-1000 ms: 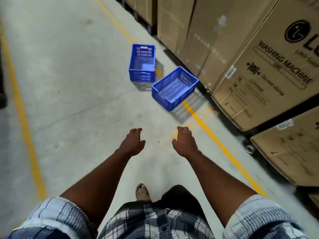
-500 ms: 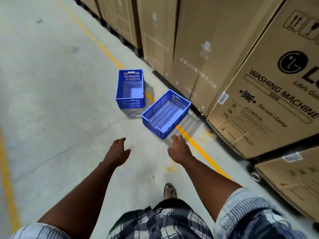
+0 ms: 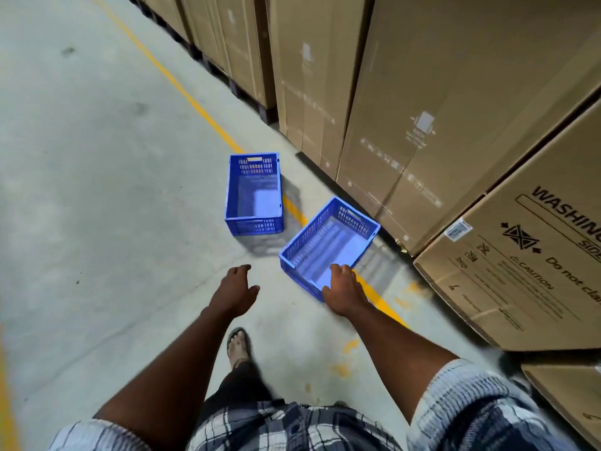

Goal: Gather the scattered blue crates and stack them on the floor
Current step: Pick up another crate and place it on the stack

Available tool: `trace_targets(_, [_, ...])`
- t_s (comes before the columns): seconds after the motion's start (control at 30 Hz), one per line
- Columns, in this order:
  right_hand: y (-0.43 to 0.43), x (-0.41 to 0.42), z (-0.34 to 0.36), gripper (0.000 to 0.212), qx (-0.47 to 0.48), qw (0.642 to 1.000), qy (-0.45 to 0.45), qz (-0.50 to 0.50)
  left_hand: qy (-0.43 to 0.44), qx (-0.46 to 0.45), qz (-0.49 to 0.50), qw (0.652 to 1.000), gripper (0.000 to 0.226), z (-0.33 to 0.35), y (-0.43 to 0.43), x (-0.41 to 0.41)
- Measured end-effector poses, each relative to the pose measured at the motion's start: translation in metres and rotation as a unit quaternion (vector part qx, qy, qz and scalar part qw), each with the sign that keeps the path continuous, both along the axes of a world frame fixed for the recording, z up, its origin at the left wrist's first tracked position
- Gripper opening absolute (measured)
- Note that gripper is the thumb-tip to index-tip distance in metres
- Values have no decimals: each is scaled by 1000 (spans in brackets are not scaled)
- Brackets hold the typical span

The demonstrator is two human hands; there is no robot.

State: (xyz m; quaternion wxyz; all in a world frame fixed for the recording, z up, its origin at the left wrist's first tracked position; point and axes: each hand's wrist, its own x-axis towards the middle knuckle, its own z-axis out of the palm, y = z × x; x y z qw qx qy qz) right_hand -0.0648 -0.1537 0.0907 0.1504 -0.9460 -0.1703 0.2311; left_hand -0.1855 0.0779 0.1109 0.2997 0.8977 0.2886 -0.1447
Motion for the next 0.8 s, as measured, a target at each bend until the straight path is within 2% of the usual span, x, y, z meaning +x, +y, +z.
trace_targets(0.07, [32, 18, -7, 51, 24, 998, 38, -49, 8, -7, -24, 1000, 63, -9, 32, 23])
trace_targets(0.1, [50, 28, -12, 54, 40, 991, 71, -107, 12, -6, -45, 999, 63, -13, 51, 37])
trace_targets(0.17, [80, 44, -17, 57, 64, 964, 124, -228, 16, -13, -81, 997, 63, -18, 89, 63])
trace_targets(0.27, [117, 66, -22, 54, 87, 928, 155, -326, 14, -22, -128, 991, 63, -18, 140, 100])
trace_targets(0.47, [175, 101, -26, 49, 106, 881, 167, -430, 12, -26, -205, 978, 61, -21, 207, 177])
trace_targets(0.63, [194, 139, -46, 49, 119, 839, 169, -504, 1, -32, -263, 964, 60, -38, 210, 260])
trace_targets(0.8, [201, 162, -65, 48, 137, 780, 193, -580, 25, -36, -339, 940, 60, -51, 202, 324])
